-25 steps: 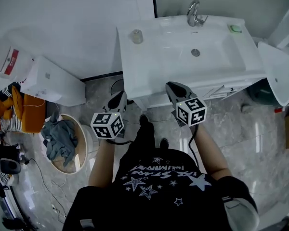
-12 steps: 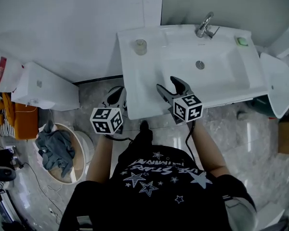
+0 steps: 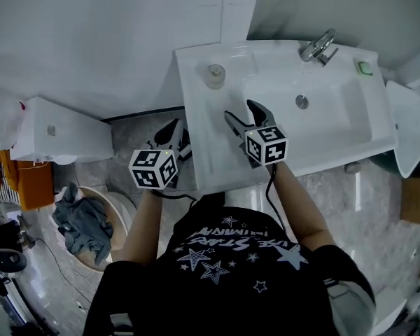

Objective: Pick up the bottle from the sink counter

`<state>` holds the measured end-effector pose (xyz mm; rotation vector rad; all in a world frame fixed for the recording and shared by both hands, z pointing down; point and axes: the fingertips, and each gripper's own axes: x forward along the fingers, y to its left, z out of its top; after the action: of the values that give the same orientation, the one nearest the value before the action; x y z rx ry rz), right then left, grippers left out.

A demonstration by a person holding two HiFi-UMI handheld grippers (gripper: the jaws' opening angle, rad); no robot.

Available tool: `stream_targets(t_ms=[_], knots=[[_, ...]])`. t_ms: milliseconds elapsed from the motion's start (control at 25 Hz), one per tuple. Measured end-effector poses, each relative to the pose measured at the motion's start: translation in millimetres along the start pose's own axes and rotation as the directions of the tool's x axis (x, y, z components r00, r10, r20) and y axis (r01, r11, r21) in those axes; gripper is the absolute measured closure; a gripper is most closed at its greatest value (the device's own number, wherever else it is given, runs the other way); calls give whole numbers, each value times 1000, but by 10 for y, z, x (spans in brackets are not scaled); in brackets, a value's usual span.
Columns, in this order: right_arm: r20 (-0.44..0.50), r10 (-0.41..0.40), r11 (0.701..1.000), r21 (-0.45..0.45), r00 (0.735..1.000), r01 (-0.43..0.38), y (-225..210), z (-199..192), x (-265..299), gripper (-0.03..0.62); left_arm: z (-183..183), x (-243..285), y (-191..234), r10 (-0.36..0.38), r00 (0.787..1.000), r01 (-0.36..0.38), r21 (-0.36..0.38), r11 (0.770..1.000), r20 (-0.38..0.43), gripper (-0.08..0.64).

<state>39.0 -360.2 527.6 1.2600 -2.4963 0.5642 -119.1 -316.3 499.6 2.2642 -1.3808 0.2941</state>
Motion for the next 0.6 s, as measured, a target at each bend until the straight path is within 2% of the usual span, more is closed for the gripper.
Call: stream_targets(t_ms=[200,600], knots=[[-6,-47,999,-24,999,46,-139,14,398,275,36,201,201,-12,1000,11,-20,1000,-14,549],[-41,-71,994,-84,997,67,-256,-7,1123,274,34,445,523,-20,999,18,-52,998,-35,549]])
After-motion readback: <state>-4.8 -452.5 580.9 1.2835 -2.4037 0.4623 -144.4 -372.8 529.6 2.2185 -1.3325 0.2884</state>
